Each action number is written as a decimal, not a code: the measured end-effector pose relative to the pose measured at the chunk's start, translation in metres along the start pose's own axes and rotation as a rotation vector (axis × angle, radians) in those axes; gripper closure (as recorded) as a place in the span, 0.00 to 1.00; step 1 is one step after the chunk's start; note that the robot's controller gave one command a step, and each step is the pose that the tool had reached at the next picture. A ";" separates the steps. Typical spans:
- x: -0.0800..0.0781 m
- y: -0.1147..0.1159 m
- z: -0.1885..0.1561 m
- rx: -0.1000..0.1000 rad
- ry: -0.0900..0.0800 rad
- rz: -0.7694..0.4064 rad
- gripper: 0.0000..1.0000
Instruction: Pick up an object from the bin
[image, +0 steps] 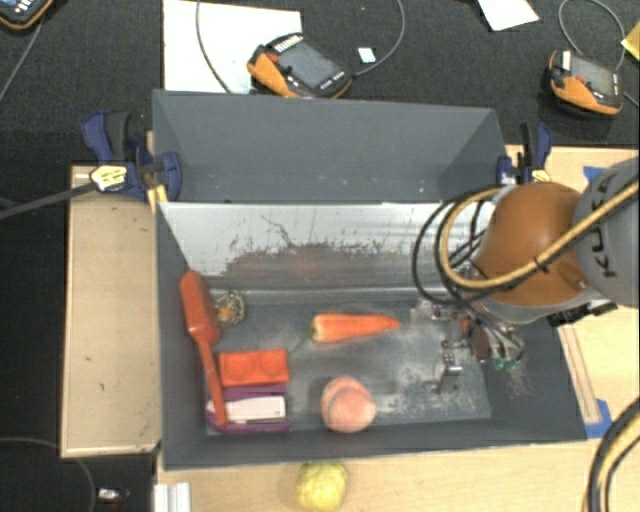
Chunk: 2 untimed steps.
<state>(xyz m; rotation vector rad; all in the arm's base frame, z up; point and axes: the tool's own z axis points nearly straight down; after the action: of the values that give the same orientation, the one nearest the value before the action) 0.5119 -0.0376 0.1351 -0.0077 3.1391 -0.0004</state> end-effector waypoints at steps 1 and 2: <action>0.000 0.000 0.000 0.000 0.000 0.000 0.00; -0.028 0.034 0.063 -0.002 -0.001 -0.004 0.00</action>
Offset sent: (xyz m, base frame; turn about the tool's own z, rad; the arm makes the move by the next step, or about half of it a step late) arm 0.0267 0.0317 -0.0612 -0.0006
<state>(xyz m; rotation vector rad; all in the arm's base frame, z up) 0.5398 -0.0036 0.0720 -0.0140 3.1376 0.0025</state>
